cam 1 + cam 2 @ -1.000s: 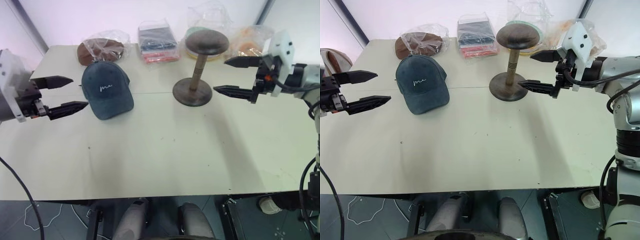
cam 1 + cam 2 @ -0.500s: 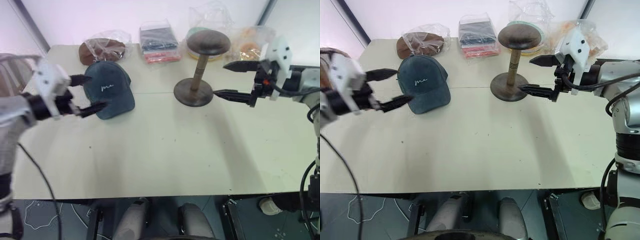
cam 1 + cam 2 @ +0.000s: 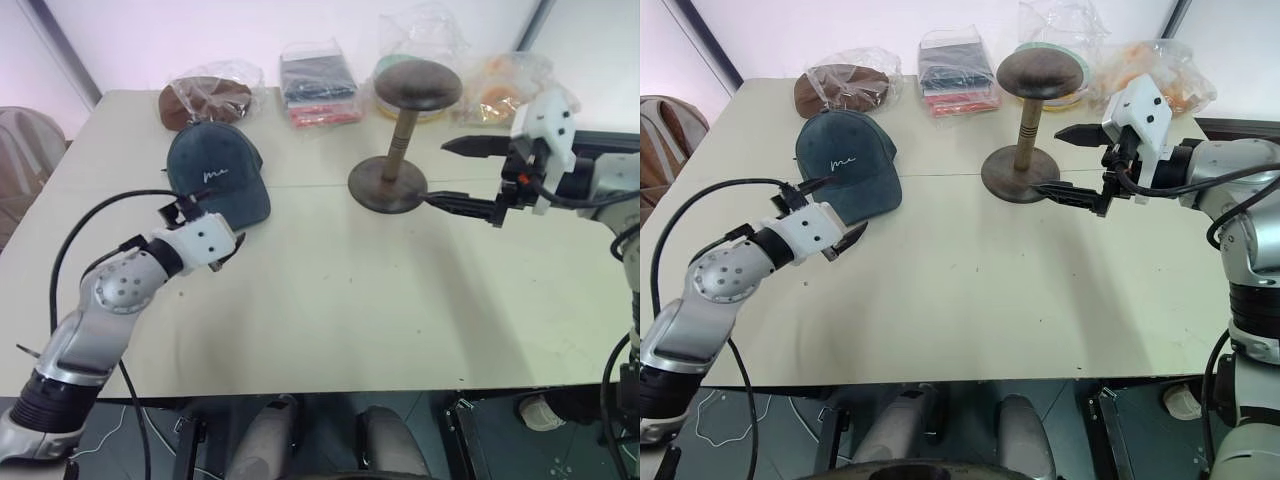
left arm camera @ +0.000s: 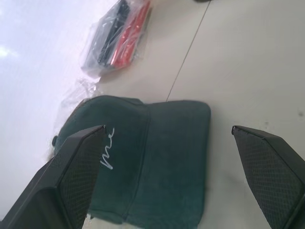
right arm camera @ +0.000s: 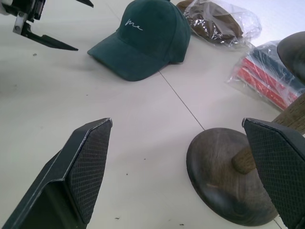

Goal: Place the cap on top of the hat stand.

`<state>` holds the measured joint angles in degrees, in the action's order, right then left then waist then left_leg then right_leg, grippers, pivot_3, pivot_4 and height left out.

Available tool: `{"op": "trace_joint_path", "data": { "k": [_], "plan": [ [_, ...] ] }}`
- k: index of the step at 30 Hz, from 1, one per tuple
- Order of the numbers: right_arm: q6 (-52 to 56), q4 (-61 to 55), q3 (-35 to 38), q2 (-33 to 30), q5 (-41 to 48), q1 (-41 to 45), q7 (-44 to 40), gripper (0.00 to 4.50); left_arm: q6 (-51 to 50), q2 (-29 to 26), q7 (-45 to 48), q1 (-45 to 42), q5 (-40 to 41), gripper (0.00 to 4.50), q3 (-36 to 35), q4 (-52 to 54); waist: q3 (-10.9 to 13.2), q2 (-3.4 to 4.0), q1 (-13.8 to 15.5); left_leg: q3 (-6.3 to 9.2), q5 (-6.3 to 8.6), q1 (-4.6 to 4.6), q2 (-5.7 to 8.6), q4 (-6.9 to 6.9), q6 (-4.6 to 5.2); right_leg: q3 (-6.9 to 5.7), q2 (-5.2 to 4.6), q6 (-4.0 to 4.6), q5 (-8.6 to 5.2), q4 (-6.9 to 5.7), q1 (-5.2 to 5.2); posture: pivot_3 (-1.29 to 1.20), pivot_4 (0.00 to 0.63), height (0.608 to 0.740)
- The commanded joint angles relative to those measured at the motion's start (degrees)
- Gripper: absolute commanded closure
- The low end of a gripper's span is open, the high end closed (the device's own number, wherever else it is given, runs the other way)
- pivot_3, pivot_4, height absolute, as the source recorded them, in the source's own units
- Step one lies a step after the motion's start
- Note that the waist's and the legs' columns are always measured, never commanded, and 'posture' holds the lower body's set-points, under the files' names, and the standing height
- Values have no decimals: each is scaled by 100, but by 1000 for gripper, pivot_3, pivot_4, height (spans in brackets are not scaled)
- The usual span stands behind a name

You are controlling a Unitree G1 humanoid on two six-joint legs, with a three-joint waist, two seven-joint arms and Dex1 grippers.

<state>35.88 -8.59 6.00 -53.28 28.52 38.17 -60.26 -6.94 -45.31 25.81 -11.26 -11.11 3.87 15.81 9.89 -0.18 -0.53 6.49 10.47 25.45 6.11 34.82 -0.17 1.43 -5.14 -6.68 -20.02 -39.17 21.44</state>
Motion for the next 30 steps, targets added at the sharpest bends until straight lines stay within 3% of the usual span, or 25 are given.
{"op": "trace_joint_path", "data": {
  "k": [1,7,17,30],
  "plan": [
    [-12,-208,248,3,129,31,94,0,466,10,-237,189,-527,45,113,-197,0,0,-6,0,0,0,0,-1,0,-1,0,0,0,0,1,0,150,740],
    [-33,-220,226,31,162,20,151,0,921,185,-560,411,-1163,45,415,-825,0,0,1,1,0,0,0,-1,0,-1,0,0,0,0,0,0,150,740],
    [-21,-267,221,27,222,53,228,0,1301,497,-1668,-298,-2171,45,614,-2253,-3,3,88,6,0,-7,1,11,0,-6,0,-1,1,-8,-1,0,150,740],
    [1,-314,222,12,273,63,330,0,1845,784,-2462,-1401,-2436,45,984,-4431,-7,6,107,5,0,-9,2,21,0,-6,2,-2,1,-21,-3,0,150,740]
  ]
}}
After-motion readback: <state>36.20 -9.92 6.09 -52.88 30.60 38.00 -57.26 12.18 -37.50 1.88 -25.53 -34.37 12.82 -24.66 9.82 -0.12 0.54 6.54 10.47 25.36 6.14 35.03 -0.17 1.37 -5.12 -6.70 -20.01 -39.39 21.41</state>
